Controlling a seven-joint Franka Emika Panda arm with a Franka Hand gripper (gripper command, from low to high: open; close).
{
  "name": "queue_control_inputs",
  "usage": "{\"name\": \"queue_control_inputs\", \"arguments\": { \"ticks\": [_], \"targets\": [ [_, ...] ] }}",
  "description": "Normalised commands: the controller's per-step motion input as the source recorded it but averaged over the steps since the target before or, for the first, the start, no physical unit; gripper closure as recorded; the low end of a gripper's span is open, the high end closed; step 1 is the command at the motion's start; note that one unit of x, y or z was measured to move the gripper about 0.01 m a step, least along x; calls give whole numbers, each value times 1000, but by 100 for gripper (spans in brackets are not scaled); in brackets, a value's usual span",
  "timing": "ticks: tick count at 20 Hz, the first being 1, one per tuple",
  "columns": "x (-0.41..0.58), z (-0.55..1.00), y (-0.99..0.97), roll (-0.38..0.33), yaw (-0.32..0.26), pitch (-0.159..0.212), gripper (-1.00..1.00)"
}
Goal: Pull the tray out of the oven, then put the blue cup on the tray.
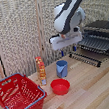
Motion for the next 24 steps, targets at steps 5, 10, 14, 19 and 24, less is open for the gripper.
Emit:
{"name": "queue_control_inputs", "arguments": {
  "ticks": [5,10,14,19,24],
  "targets": [
    [-11,-298,-16,1,-9,2,-100],
    [-51,-363,-114,8,0,30,-100],
    [-53,-453,-141,49,0,10,-100],
    [-13,-288,-86,75,0,16,100],
    [-9,-13,-3,1,25,1,100]
  ]
}}
